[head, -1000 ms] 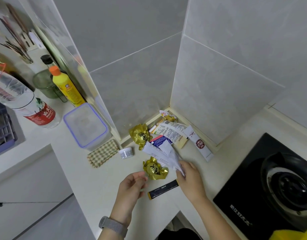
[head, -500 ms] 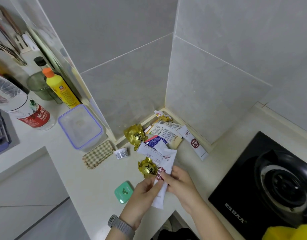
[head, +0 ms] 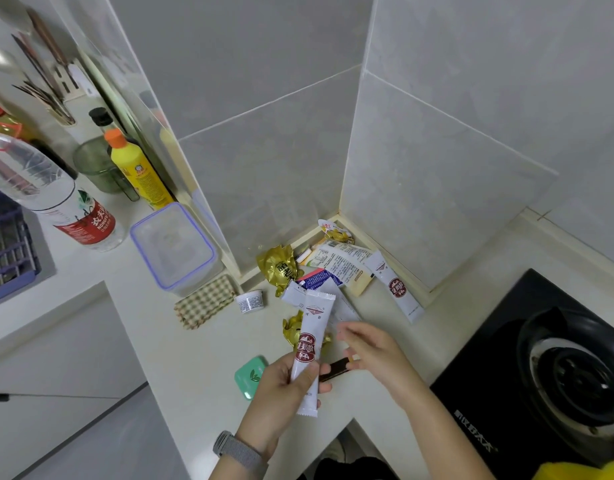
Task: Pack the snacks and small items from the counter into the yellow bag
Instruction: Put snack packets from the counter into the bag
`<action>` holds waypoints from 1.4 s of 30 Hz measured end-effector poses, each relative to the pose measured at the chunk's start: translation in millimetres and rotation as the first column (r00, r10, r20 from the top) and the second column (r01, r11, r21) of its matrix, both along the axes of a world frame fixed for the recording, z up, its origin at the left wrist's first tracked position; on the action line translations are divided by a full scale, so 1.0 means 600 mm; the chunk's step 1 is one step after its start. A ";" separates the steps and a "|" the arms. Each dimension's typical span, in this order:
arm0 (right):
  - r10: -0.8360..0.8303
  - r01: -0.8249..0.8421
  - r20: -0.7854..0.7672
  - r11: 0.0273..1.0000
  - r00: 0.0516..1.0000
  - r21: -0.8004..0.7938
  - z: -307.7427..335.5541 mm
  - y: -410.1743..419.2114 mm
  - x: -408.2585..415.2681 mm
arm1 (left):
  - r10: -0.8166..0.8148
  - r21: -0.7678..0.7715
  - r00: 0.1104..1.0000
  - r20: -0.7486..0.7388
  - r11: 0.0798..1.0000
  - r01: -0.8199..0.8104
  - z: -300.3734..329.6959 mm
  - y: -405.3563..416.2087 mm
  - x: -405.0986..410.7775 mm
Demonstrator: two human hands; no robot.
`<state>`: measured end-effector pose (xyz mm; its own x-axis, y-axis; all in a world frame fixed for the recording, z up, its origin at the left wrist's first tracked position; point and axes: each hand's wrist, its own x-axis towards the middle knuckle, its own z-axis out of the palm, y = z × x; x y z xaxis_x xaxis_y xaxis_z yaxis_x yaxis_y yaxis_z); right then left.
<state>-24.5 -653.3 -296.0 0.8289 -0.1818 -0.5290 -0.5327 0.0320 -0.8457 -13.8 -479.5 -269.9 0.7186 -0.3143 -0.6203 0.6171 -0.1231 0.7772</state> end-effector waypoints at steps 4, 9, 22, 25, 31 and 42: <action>-0.016 0.020 0.014 0.953 1.000 -0.303 -0.045 -0.033 0.019 | 0.086 -0.024 0.996 -0.014 0.996 -0.086 0.004 0.010 0.002; 0.179 -0.121 0.049 0.819 0.983 -0.562 -0.068 -0.021 0.045 | 0.139 -0.038 0.990 0.004 0.990 -0.139 0.006 0.020 0.006; 0.208 -0.223 -0.121 0.587 0.971 -0.779 -0.139 -0.024 0.047 | 0.201 -0.065 0.980 0.006 0.978 -0.200 0.007 0.037 0.013; 0.197 -0.212 -0.111 0.626 0.974 -0.750 -0.137 -0.029 0.048 | 0.197 -0.059 0.980 0.010 0.979 -0.196 0.009 0.036 0.015; 0.169 -0.126 0.010 0.775 0.986 -0.619 -0.106 -0.031 0.043 | 0.180 -0.056 0.984 0.001 0.982 -0.180 0.009 0.039 0.018; -0.266 0.255 -0.007 0.919 0.964 0.301 0.024 0.043 0.008 | 0.119 -0.097 0.993 0.006 0.988 -0.118 0.010 0.027 0.015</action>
